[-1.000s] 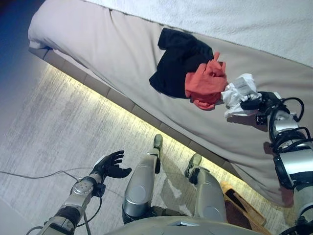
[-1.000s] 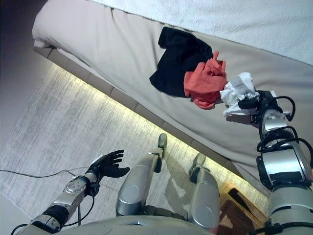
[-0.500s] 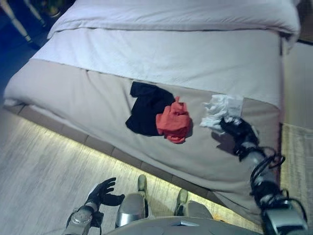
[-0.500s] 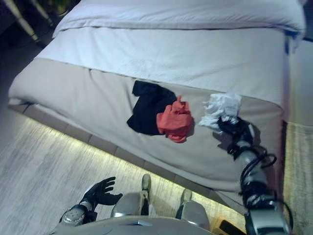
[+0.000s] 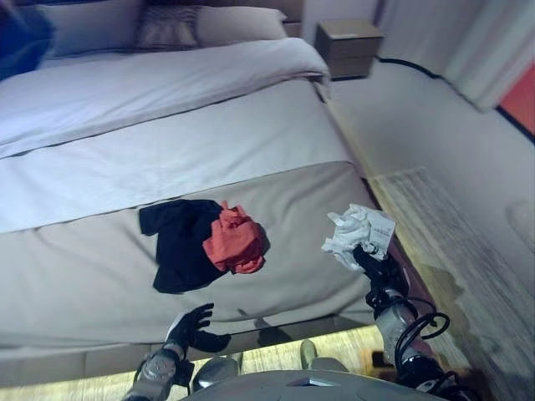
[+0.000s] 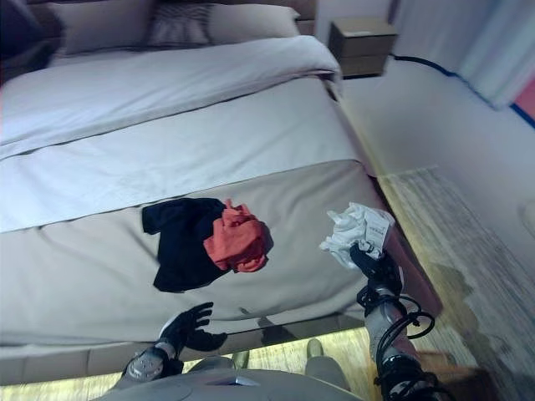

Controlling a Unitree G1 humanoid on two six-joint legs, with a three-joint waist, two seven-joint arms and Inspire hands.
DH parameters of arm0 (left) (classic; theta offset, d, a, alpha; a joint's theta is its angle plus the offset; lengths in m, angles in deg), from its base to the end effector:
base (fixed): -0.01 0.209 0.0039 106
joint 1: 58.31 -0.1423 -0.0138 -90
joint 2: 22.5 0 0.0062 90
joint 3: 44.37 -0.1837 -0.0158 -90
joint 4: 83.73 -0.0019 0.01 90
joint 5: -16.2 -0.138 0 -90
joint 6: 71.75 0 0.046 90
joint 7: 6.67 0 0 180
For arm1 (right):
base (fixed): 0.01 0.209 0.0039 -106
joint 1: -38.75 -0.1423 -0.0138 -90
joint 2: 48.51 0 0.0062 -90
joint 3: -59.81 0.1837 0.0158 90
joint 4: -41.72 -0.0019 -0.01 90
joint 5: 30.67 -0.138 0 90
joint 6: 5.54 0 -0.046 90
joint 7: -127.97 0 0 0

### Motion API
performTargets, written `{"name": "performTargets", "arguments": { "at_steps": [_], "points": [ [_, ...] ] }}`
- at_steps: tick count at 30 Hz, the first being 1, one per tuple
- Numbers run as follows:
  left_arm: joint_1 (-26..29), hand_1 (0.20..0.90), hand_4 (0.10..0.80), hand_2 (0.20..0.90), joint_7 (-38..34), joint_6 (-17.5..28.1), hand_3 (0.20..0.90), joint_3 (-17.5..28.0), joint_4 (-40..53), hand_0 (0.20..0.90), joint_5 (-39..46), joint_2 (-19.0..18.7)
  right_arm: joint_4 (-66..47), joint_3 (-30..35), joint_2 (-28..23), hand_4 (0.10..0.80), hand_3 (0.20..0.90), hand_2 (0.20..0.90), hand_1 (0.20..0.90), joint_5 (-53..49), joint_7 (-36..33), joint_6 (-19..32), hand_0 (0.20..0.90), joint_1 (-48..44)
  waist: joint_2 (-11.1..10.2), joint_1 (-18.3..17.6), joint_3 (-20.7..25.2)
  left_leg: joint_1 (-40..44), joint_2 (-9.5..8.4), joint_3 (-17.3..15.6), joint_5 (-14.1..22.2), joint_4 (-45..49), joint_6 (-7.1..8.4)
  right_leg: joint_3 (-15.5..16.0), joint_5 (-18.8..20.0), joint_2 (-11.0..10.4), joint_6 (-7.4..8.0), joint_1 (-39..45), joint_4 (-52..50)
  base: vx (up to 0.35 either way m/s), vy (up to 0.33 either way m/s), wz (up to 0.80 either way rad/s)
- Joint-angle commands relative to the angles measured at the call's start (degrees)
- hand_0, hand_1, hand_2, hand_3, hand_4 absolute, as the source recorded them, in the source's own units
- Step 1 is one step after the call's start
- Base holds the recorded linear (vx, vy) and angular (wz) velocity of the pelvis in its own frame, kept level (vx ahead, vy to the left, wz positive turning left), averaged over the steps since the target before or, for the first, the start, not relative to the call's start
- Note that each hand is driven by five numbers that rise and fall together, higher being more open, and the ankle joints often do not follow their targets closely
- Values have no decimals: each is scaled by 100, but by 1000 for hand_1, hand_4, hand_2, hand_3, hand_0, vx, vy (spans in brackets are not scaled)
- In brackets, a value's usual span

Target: Pick up the clothes from the bed and place them into the basket

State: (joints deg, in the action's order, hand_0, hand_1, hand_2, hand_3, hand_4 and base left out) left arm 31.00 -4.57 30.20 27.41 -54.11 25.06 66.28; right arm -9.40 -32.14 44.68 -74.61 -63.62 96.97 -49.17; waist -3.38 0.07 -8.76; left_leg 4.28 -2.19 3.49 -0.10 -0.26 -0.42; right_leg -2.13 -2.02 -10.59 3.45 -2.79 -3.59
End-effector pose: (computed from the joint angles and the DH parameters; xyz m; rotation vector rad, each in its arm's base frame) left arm 0.1011 0.2199 -0.1009 0.2696 0.8960 -0.1072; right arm 0.1490 -0.2182 -0.0614 0.4238 0.4881 -0.5610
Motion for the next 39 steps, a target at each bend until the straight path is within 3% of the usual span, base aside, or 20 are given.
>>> {"name": "performTargets", "arguments": {
  "at_steps": [1,4,5,6,7,8,9,11,14,18,19,23,33,39],
  "points": [
    [-139,900,800,900,-131,-120,900,183,123,900,140,-137,-480,309,-328,100,200,300,300,-206,-95,354,300,-109,191,-15,-63,58,10,-96,659,284,-57,925,1286,-463,720,-504,-577,-325,309,-115],
    [-205,900,800,900,-102,21,900,392,-188,900,60,-206,111,297,-299,100,200,300,300,-53,-168,305,300,-197,467,256,95,-217,77,-610,304,95,-209,1487,524,-94,359,-236,-1546,-393,219,-120],
    [-196,900,800,900,-150,53,900,405,-320,900,190,-200,367,272,-272,100,200,300,300,-42,-233,305,300,-265,492,375,177,-302,68,-776,270,60,-261,1724,429,-87,303,-92,-1630,-219,66,-99],
    [-191,900,800,900,-162,58,900,418,-348,900,226,-195,426,273,-266,100,200,300,300,-26,-205,311,300,-284,492,411,187,-304,69,-824,273,46,-268,1774,405,-109,301,-63,-1659,-218,22,-113],
    [-171,900,800,900,-233,39,900,524,-472,900,367,-162,779,269,-208,100,200,300,300,-2,-176,327,300,-390,496,588,279,-380,88,-1066,243,-26,-295,2148,354,-230,293,190,-1647,-146,-14,-126],
    [-161,900,800,900,-240,27,900,558,-498,900,374,-154,891,268,-182,100,200,300,300,8,-222,310,300,-433,482,657,300,-394,87,-1144,237,-47,-297,2233,345,-267,304,280,-1601,-235,-83,-151],
    [-135,900,800,900,-254,43,900,619,-583,900,419,-124,1179,287,-86,100,200,300,300,79,-274,319,300,-525,403,832,349,-469,93,-1391,172,-82,-264,2553,230,-281,361,646,-1278,-224,-164,-126],
    [-92,900,800,900,-265,65,900,702,-675,900,295,-70,1470,266,32,100,200,300,300,162,-327,147,300,-661,273,1041,382,-606,179,-1722,88,-37,-133,2878,-7,-90,344,1113,-437,-230,-221,-117],
    [-78,900,800,900,-277,222,900,768,-695,900,158,26,1905,100,40,100,200,300,300,202,-287,-76,300,-762,154,1022,388,-822,377,-1760,34,296,56,2572,36,144,270,1145,437,-165,-189,-113],
    [-42,900,800,900,-288,494,900,774,-669,900,370,150,2226,-7,6,100,200,300,300,86,-262,-152,300,-843,59,1085,345,-836,349,-996,105,460,129,2122,116,248,173,1043,531,-62,-83,-91],
    [-12,900,800,900,-246,650,900,718,-524,900,347,229,2459,-7,13,100,200,300,300,66,-252,-66,300,-872,57,1126,363,-729,329,-614,48,327,149,1924,158,312,140,961,523,-113,-99,-74],
    [106,900,800,900,-236,715,900,434,-492,900,128,333,2829,161,46,100,200,300,300,-497,-284,48,300,-909,130,1058,386,-645,472,-718,-53,167,241,2020,145,344,120,977,548,-67,-26,-38],
    [148,900,800,900,-156,607,900,406,-839,900,-124,125,3171,593,-79,100,200,300,300,-905,-299,-30,300,-826,390,898,484,-294,396,-648,-148,-177,281,2057,163,301,162,1047,509,-16,58,0],
    [86,900,800,900,-237,546,900,433,-886,900,-187,55,3147,612,-163,100,200,300,300,-753,-149,-82,300,-806,402,901,496,-226,358,-627,-161,-271,281,2062,219,301,185,1070,617,-8,-12,2]
  ]
}}
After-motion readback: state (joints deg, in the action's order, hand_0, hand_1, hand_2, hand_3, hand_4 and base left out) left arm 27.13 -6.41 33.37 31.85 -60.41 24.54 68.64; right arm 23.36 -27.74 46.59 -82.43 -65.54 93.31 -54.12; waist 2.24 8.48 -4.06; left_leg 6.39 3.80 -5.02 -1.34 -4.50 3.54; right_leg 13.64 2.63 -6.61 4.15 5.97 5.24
